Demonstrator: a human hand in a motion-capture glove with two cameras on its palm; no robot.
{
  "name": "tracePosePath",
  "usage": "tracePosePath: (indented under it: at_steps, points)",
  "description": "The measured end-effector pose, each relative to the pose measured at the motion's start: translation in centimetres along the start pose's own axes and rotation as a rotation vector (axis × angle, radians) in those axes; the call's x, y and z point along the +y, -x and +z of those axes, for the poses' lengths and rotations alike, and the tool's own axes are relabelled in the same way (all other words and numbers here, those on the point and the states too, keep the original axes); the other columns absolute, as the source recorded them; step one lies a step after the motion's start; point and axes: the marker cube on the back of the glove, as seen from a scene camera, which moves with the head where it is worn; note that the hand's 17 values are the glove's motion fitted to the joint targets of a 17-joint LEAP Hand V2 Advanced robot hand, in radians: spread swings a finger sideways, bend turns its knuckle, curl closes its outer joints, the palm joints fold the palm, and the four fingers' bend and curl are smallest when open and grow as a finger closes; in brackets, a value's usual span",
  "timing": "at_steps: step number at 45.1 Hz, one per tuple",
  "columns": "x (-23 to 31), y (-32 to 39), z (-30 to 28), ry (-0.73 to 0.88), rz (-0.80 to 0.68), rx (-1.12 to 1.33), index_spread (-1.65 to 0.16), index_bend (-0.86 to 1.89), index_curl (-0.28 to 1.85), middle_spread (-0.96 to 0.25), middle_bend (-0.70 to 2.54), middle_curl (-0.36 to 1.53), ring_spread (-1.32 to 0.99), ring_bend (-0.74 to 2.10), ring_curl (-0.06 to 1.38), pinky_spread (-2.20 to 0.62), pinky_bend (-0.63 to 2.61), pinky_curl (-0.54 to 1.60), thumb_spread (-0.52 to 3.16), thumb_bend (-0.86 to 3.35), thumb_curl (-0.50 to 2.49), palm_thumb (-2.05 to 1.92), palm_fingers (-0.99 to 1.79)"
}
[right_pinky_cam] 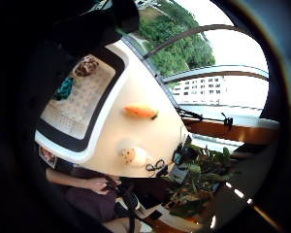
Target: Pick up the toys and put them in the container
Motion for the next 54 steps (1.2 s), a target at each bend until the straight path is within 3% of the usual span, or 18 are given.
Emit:
tracePosePath:
  at_steps: [7,15,25,32,38,42,45,54]
  points:
    - [3.4,-7.0,-1.0,-0.002,-0.001,-0.060,-0.22,0.03,0.36,-0.02,0.18,0.56,-0.08,0.61,0.41,-0.01,1.07,0.44,1.12,-0.05,0.49,-0.04,-0.27]
    - [7.9,-16.3,-0.6,0.021,0.132,0.002,-0.21,0.05,0.29,-0.02,0.17,0.52,-0.07,0.58,0.39,0.02,1.02,0.41,1.16,-0.04,0.43,-0.04,-0.21]
    - [12.9,-25.2,5.2,0.062,0.233,-0.065,-0.21,0.07,0.23,-0.01,0.17,0.48,-0.06,0.55,0.38,0.03,0.99,0.39,1.18,-0.04,0.37,-0.03,-0.18]
    - [14.7,-25.9,14.1,0.155,0.207,-0.096,-0.20,0.08,0.21,-0.01,0.17,0.46,-0.06,0.54,0.37,0.04,0.98,0.38,1.19,-0.03,0.35,-0.02,-0.15]
    - [17.5,-20.7,25.2,0.269,0.043,-0.122,-0.20,0.07,0.19,0.00,0.13,0.43,-0.04,0.49,0.36,0.03,1.01,0.38,1.18,-0.03,0.34,-0.02,-0.23]
    - [18.2,-18.7,28.7,0.202,-0.016,-0.027,-0.19,0.06,0.18,0.01,0.12,0.40,-0.02,0.47,0.35,0.04,1.06,0.39,1.17,-0.03,0.33,-0.01,-0.23]
    - [18.1,-18.5,29.4,0.091,-0.019,0.001,-0.20,0.04,0.16,0.01,0.18,0.40,-0.04,0.63,0.39,0.02,1.11,0.40,1.18,0.02,0.35,0.10,0.02]
    - [16.9,-18.8,29.6,0.008,-0.064,-0.238,-0.24,0.18,0.18,-0.13,0.47,0.50,-0.23,0.99,0.46,-0.16,0.99,0.34,1.25,0.15,0.43,0.37,0.64]
